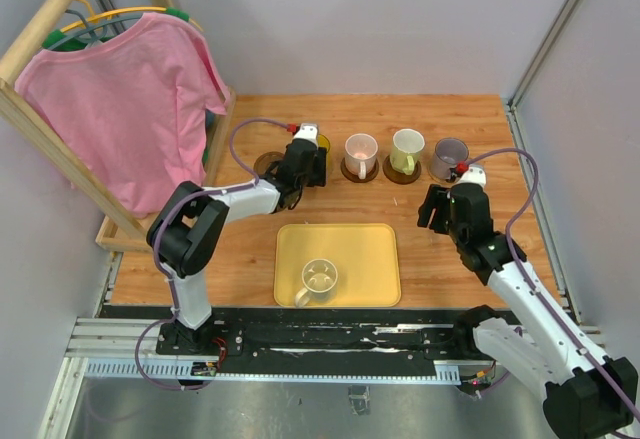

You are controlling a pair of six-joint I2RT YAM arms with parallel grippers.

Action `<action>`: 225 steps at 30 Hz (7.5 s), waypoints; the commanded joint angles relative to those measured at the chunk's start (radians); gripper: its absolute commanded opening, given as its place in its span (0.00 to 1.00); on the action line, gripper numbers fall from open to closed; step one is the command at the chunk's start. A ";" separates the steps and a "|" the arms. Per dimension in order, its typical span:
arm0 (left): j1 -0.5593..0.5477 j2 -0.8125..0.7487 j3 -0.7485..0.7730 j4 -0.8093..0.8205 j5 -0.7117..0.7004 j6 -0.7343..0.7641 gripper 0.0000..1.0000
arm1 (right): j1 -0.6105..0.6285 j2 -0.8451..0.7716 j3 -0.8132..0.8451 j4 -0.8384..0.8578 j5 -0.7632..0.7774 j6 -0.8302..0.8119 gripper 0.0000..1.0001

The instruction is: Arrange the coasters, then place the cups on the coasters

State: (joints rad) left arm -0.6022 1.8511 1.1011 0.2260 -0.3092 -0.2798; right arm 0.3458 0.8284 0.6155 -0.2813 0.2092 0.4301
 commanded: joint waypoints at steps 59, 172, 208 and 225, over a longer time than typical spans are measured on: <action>-0.562 -0.865 -0.450 -0.627 0.007 -0.177 1.00 | -0.260 -0.239 0.039 -0.133 0.170 0.016 0.98; 0.124 -0.473 -0.115 -0.222 -0.100 0.082 0.00 | -0.261 -0.129 -0.044 -0.069 -0.037 0.000 0.99; 0.256 -0.113 0.027 -0.191 0.033 -0.019 0.01 | -0.261 -0.100 -0.060 -0.066 -0.090 0.025 0.99; 0.257 -0.107 0.007 -0.204 0.034 -0.027 0.00 | -0.261 -0.095 -0.067 -0.065 -0.100 0.035 1.00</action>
State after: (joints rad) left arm -0.3527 1.7508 1.1030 -0.0555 -0.2649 -0.2970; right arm 0.0990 0.7334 0.5453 -0.3489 0.1192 0.4500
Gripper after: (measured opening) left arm 0.189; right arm 0.997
